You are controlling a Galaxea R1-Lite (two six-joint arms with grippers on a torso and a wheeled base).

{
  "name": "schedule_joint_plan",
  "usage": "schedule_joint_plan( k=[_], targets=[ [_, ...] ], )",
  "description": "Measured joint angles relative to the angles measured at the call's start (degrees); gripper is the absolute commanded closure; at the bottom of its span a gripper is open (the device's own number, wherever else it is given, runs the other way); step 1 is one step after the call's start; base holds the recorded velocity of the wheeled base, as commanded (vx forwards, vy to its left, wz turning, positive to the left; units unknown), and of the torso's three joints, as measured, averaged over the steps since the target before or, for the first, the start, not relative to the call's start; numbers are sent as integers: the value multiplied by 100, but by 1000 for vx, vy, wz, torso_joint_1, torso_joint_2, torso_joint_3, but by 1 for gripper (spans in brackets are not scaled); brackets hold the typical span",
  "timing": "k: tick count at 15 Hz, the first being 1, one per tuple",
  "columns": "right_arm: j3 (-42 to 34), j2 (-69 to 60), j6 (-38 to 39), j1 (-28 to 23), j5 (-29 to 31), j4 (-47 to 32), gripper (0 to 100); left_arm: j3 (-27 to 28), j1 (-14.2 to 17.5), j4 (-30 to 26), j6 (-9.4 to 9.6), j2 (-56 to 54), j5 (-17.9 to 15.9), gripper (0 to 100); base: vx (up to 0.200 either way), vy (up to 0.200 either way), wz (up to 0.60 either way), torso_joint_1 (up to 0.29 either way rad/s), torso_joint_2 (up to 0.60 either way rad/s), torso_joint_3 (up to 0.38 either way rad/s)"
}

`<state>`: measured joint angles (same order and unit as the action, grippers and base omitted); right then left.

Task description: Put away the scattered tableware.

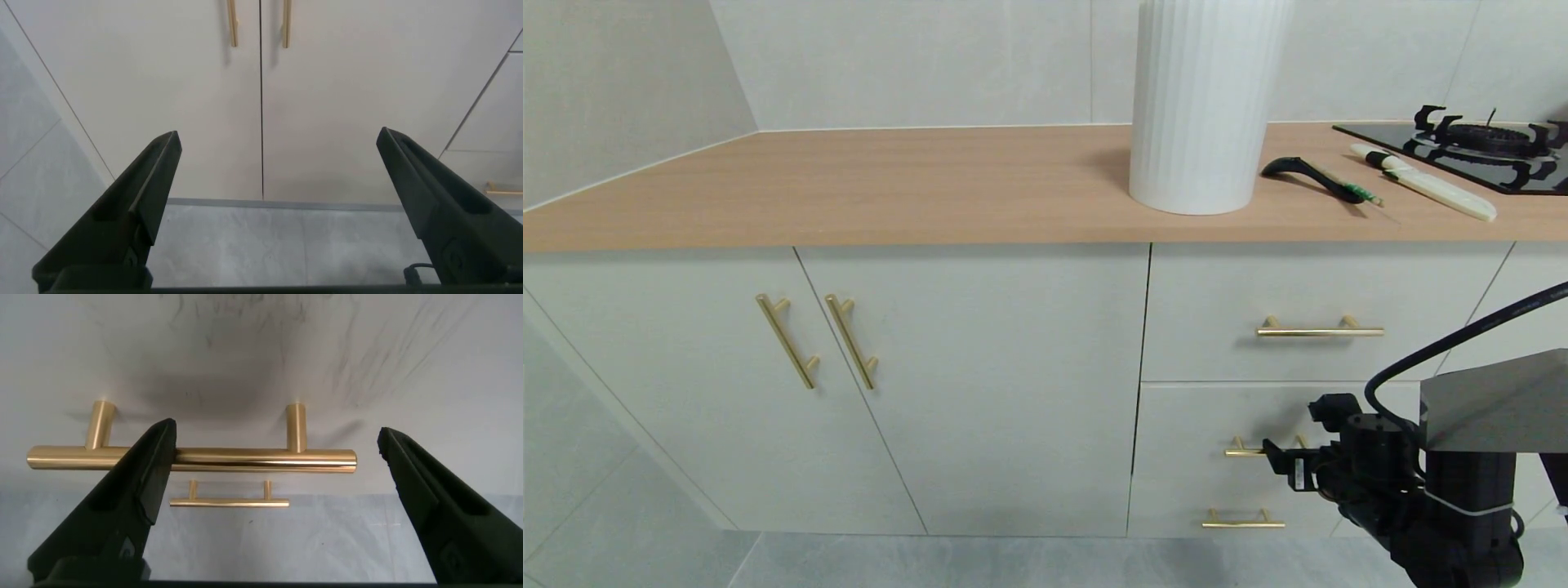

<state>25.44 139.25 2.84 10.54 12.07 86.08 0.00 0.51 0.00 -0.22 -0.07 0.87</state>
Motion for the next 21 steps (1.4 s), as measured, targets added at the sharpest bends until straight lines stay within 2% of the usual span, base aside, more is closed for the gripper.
schedule_joint_plan(
  k=[5, 7, 8, 10, 12, 14, 17, 21],
  targets=[
    [-321, -215, -82, -2, -44, -126, 0, 0, -5, -2, -2, 0, 0, 0, 0, 0, 0, 0, 0, 0],
    [-538, -706, -137, 20, -126, -610, 0, 0, -2, 0, -2, 0, 0, 0, 0, 0, 0, 0, 0, 0],
    [-579, -1073, -145, 43, -173, -1024, 0, 0, 1, 0, 0, 0, 0, 0, 0, 0, 0, 0, 0, 0],
    [-561, -2231, -150, 111, -296, -2416, 0, 0, 0, 0, 0, 0, 0, 0, 0, 0, 0, 0, 0, 0],
    [-345, -3455, -145, 180, -375, -3897, 0, 0, 0, 0, -2, 0, 0, 0, 0, 0, 0, 0, 0, 0],
    [-17, -4563, -104, 243, -438, -5009, 0, 0, 0, 0, -2, 0, 0, 0, 0, 0, 0, 0, 0, 0],
    [429, -5230, -68, 282, -471, -5335, 0, 0, 0, -2, -2, 0, 0, 0, 0, 0, 0, 0, 0, 0],
    [1096, -4479, -49, 285, -482, -5365, 0, 0, 0, -2, 0, 0, 0, 0, 0, 0, 0, 0, 0, 0]
  ],
)
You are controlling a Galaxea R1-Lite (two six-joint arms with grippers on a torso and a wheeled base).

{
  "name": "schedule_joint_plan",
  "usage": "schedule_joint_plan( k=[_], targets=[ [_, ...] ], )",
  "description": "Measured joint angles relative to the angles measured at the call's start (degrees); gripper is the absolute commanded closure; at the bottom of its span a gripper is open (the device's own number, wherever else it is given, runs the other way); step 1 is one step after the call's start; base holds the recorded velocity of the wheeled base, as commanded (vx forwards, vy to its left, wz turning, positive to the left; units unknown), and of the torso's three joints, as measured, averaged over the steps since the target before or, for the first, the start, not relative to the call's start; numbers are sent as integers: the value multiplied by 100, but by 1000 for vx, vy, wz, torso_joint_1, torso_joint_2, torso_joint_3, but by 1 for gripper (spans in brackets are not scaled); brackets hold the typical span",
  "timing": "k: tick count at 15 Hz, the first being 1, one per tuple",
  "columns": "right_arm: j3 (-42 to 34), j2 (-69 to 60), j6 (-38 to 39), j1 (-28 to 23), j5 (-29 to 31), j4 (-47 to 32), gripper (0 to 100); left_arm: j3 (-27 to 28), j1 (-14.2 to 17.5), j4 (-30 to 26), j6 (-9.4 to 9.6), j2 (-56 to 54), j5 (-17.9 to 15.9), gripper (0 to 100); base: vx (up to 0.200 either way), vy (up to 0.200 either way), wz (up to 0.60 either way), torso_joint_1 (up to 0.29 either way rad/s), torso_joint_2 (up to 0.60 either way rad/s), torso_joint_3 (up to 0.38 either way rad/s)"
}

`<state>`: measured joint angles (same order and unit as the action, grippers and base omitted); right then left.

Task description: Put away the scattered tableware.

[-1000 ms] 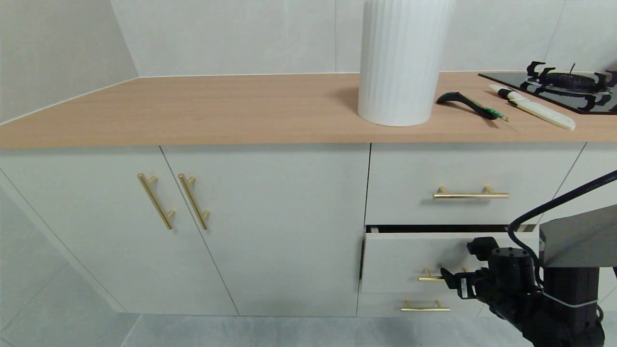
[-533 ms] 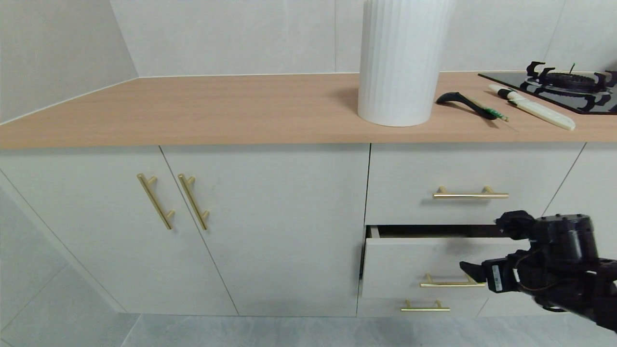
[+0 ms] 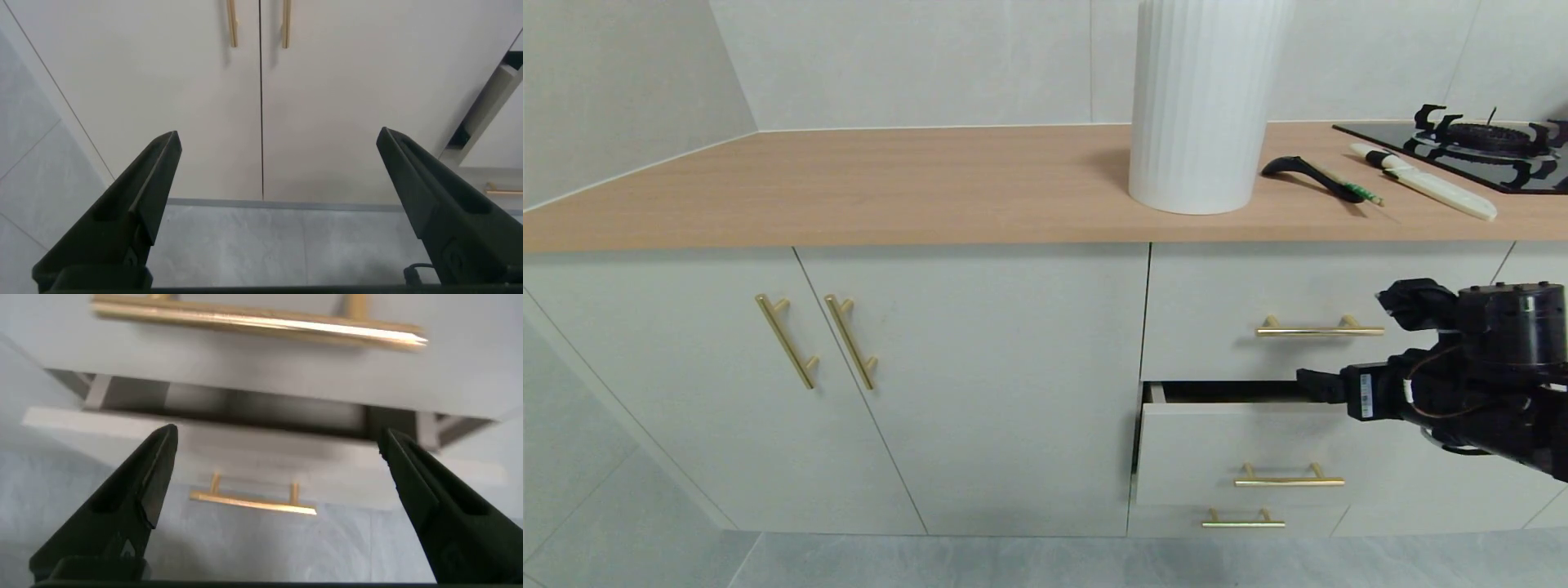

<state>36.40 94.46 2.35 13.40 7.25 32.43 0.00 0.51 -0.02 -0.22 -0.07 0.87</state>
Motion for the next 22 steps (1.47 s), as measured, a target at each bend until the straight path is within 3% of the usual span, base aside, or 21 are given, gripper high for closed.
schedule_joint_plan(
  k=[3, 7, 16, 19, 22],
  targets=[
    [227, 697, 16, -4, 11, 215, 0, 0, 0, 2, -2, 0, -2, 0, 0, 0, 0, 0, 0, 0],
    [276, 1498, 117, 2, 279, 1070, 0, 0, 0, 2, -2, 0, 0, 0, 0, 0, 0, 0, 0, 0],
    [358, 1992, 260, 134, 355, 1125, 0, 0, 1, 2, 0, 0, 0, 0, 0, 0, 0, 0, 0, 0],
    [378, 1699, 268, 134, 325, 349, 0, 0, 0, 0, 0, 0, 0, 0, 0, 0, 0, 0, 0, 0],
    [601, 1152, 265, 134, 177, -1592, 0, 0, 0, 0, -2, 0, 0, 0, 0, 0, 0, 0, 0, 0]
  ],
)
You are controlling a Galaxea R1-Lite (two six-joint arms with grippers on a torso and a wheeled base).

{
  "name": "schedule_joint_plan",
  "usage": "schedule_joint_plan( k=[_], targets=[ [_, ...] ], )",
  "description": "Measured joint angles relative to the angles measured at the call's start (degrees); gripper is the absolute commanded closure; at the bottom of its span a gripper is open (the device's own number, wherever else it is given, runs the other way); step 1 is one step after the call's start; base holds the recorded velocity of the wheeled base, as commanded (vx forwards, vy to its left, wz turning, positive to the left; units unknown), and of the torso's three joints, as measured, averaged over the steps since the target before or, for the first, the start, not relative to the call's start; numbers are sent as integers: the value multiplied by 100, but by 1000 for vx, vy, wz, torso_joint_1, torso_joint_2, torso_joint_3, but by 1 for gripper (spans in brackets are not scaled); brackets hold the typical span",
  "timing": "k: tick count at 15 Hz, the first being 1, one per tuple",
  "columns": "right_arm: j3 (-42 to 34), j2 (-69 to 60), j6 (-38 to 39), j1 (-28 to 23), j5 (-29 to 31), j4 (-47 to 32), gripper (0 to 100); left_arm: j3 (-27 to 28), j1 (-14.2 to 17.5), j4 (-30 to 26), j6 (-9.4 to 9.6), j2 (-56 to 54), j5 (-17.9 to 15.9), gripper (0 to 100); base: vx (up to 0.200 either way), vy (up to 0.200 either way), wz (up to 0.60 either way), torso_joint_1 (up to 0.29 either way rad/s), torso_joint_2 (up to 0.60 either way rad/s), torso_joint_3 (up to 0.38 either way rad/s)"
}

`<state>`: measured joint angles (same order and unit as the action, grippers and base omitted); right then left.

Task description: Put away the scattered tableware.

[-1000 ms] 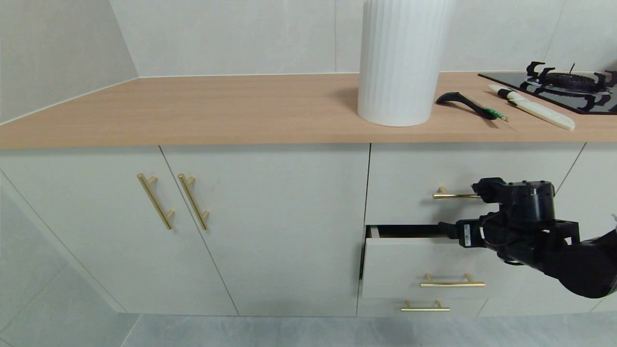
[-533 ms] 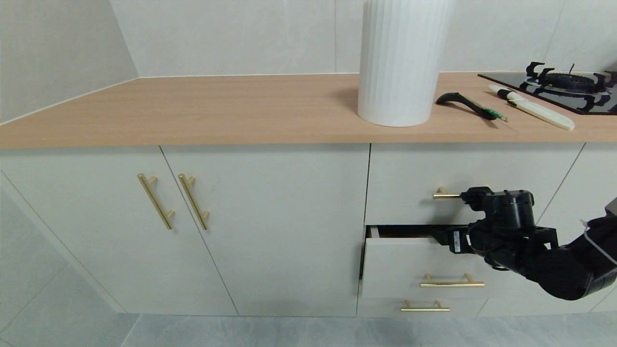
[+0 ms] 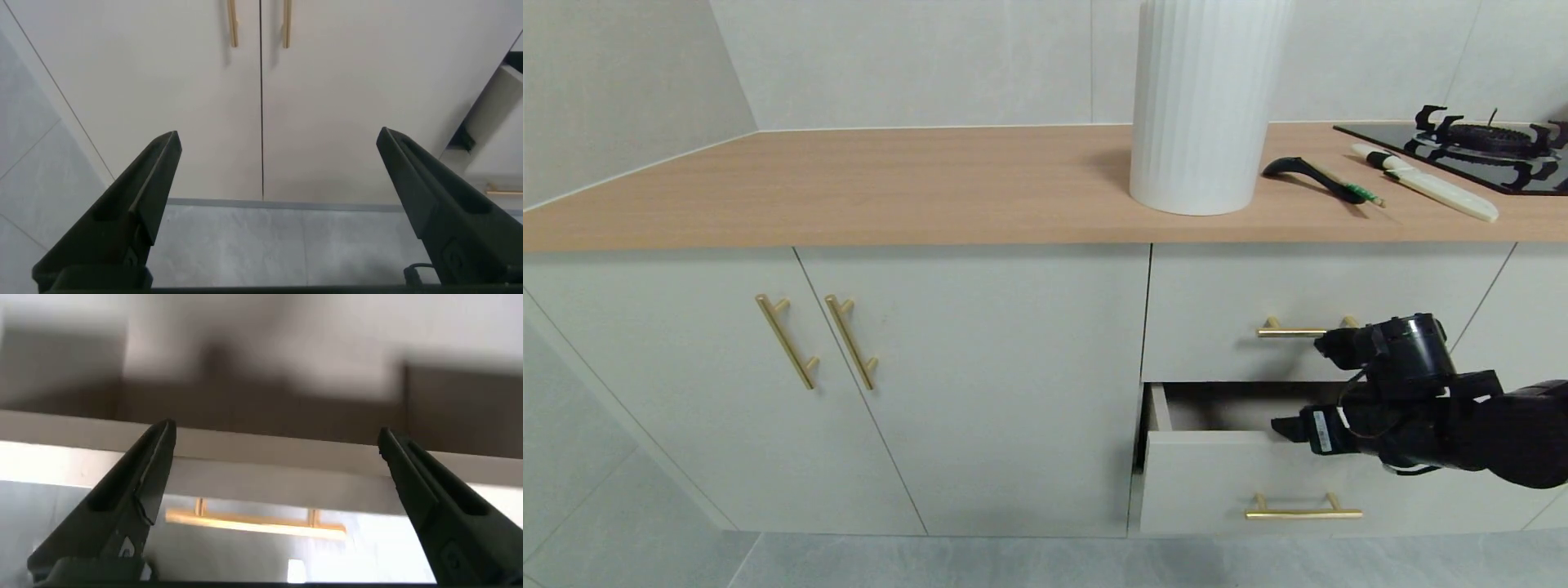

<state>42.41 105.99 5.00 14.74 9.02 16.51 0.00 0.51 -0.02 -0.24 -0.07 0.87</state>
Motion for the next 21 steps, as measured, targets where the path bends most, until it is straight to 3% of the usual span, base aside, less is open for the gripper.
schedule_joint_plan(
  k=[3, 5, 11, 17, 21],
  targets=[
    [552, -627, -29, 4, -358, -2397, 0, 0, 0, 0, 0, 0, 0, 0, 0, 0, 0, 0, 0, 0],
    [979, -1130, -27, 13, -602, -3369, 0, 0, -5, 0, 0, 0, 0, 0, 0, 0, 0, 0, 0, 0],
    [1193, -1715, -27, 80, -656, -3495, 0, 0, 0, 0, 0, 0, 0, 0, 0, 0, 0, 0, 0, 0],
    [924, -677, -11, 725, -591, -3524, 0, 0, 0, 0, 0, 0, 0, 0, 0, 0, 0, 0, 0, 0],
    [811, -183, -13, 1081, -642, -4365, 0, 0, -5, 2, 2, 0, 0, 0, 0, 0, 0, 0, 0, 0]
  ],
)
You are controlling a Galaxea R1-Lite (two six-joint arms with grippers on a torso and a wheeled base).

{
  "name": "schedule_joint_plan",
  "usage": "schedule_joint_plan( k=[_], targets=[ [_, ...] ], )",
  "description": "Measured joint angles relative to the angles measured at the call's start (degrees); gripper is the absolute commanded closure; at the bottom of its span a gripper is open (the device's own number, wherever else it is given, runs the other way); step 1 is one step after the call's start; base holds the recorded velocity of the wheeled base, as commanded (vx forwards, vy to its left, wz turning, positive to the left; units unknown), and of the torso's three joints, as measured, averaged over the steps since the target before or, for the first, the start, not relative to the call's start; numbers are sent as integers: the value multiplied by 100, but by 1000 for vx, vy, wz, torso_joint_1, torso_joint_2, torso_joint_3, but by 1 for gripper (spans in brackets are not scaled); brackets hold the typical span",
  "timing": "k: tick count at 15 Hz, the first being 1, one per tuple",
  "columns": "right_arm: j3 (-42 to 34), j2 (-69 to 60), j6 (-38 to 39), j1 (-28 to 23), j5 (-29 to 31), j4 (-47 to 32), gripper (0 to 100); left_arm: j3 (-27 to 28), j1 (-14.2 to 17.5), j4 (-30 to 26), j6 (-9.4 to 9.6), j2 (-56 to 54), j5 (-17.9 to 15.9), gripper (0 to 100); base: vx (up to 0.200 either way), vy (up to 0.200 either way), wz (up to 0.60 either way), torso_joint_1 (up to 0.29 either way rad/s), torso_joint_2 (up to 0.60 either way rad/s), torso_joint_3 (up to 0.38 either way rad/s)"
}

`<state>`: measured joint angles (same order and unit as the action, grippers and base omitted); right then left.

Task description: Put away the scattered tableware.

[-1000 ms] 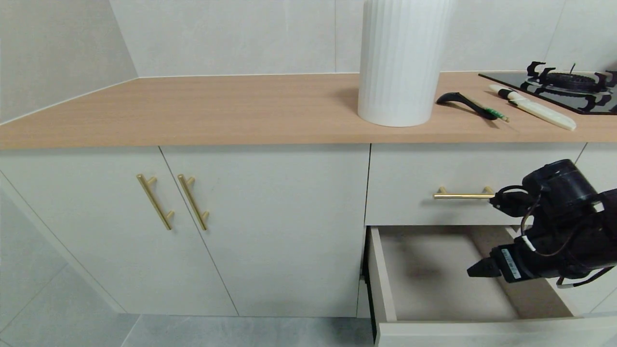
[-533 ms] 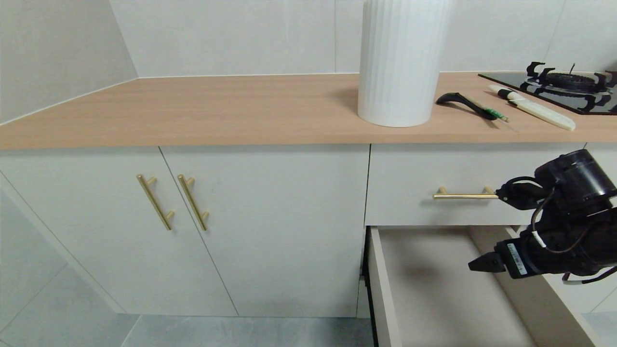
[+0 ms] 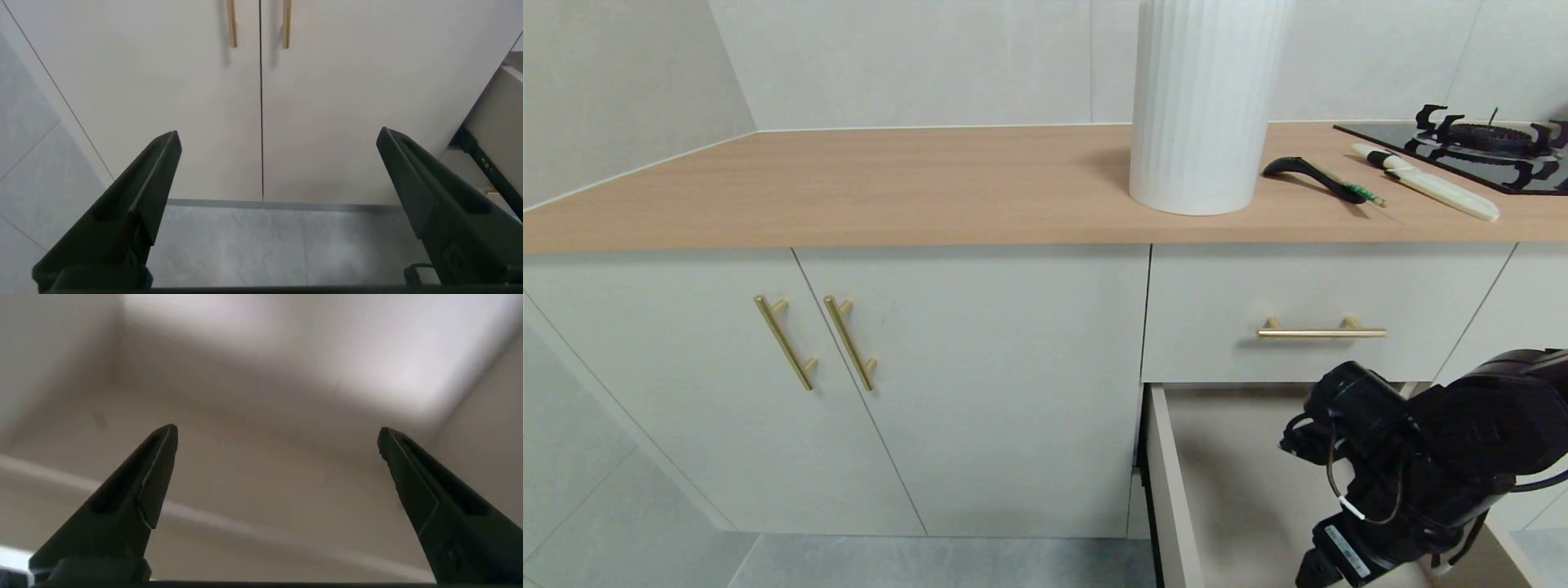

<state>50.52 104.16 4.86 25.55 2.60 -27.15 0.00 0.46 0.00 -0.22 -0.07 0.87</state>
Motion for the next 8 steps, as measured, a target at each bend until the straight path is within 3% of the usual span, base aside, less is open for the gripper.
schedule_joint_plan(
  k=[6, 8],
  targets=[
    [129, 130, -24, 197, -158, -1079, 0, 0, 5, 0, -2, 0, 0, 0, 0, 0, 0, 0, 0, 0],
    [243, 129, 26, 215, -129, -1075, 0, 0, 5, -2, -2, 0, 0, 0, 0, 0, 0, 0, 0, 0]
  ],
)
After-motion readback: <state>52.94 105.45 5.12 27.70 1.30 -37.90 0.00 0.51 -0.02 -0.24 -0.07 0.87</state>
